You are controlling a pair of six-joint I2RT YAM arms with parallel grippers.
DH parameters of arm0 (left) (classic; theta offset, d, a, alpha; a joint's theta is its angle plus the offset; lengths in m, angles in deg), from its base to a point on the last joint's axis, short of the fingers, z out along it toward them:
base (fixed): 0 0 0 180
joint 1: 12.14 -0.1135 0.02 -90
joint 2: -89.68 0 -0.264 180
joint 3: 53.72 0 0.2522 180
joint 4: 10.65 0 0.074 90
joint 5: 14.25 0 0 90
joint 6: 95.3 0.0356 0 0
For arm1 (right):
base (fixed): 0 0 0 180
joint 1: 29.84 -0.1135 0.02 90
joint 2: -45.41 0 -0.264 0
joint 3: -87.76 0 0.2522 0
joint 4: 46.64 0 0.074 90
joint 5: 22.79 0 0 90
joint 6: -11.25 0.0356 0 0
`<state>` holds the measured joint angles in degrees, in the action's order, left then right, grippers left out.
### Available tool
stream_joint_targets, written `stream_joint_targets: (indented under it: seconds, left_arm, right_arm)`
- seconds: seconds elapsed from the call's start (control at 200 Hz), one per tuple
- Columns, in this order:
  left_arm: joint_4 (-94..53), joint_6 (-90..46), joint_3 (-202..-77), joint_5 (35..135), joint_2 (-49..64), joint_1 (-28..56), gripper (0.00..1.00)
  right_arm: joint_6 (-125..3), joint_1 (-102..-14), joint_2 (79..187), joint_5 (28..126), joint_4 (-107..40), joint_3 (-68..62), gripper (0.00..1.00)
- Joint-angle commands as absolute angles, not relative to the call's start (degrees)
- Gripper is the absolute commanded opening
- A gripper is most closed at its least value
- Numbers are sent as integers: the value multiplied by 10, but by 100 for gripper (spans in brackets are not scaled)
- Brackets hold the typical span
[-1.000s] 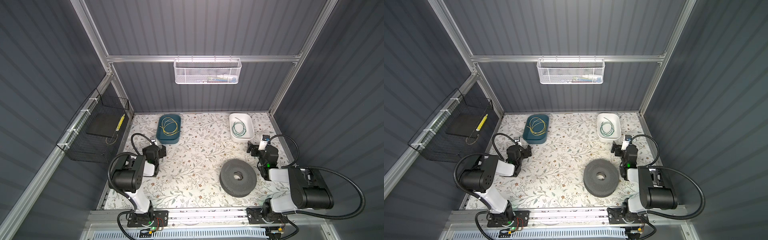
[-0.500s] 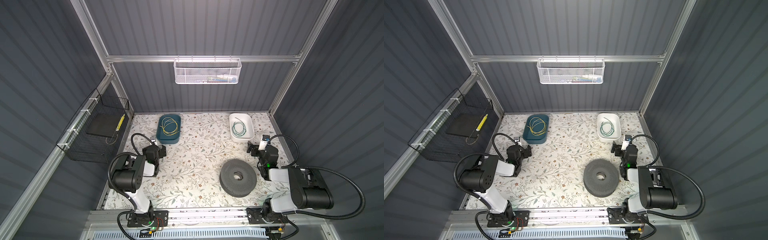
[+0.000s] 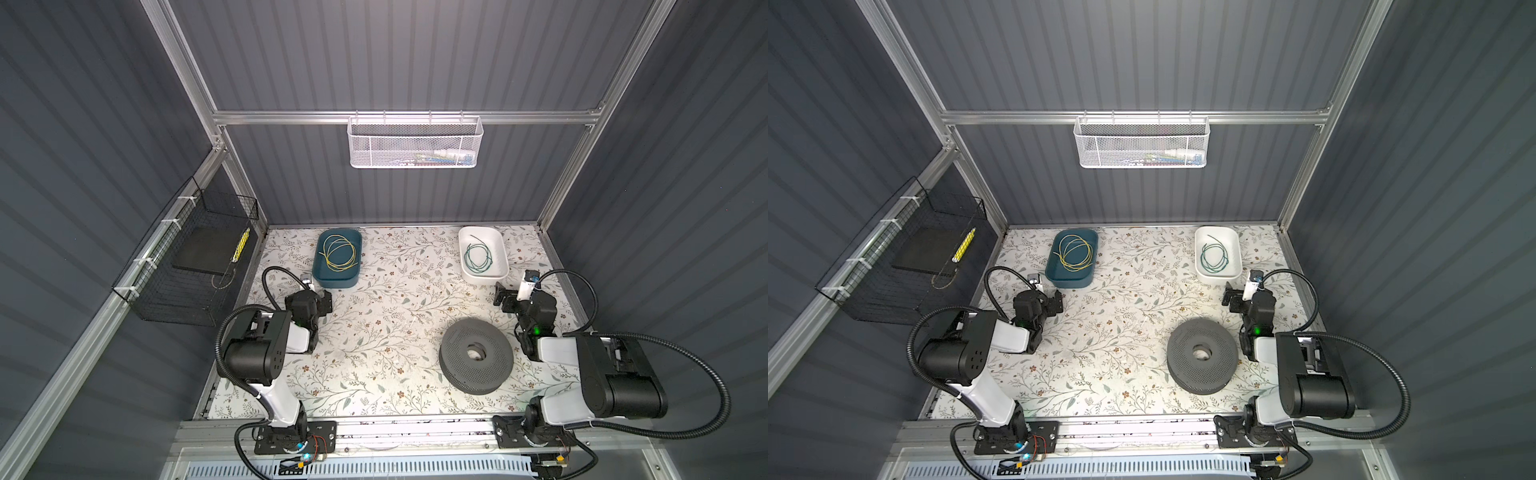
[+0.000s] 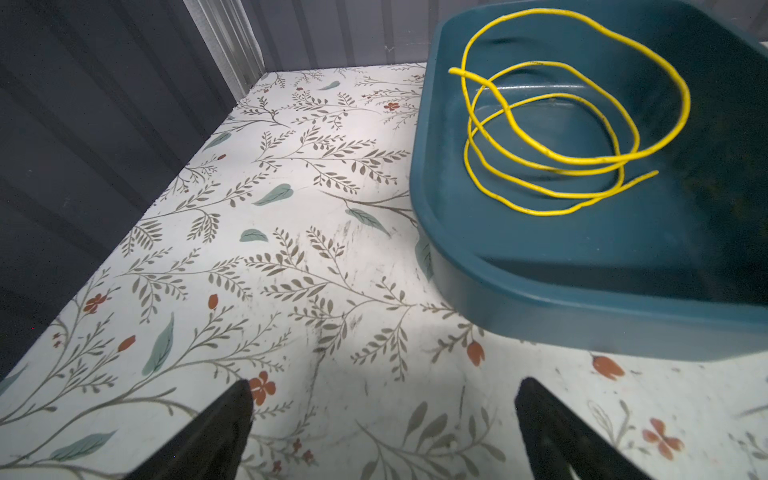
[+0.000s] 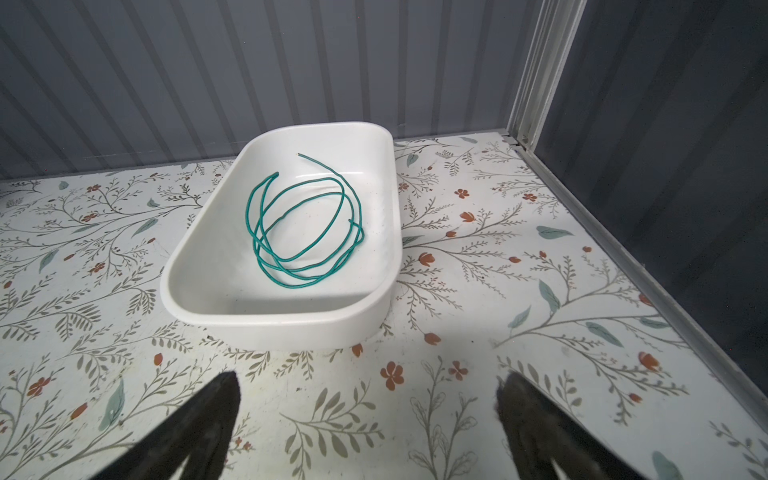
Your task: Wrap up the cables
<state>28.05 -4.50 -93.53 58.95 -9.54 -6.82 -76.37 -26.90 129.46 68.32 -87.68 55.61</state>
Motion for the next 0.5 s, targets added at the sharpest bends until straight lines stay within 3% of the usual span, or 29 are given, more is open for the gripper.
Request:
stream_joint_targets:
  seconds: [0.0, 0.495]
  left_arm:
    - [288, -50, -941, 595, -88, -68, 99]
    - [281, -50, -943, 597, -87, -68, 99]
  right_arm:
    - [-768, -272, 1288, 679, -889, 556, 99]
    - [-762, -268, 1288, 673, -884, 554, 99]
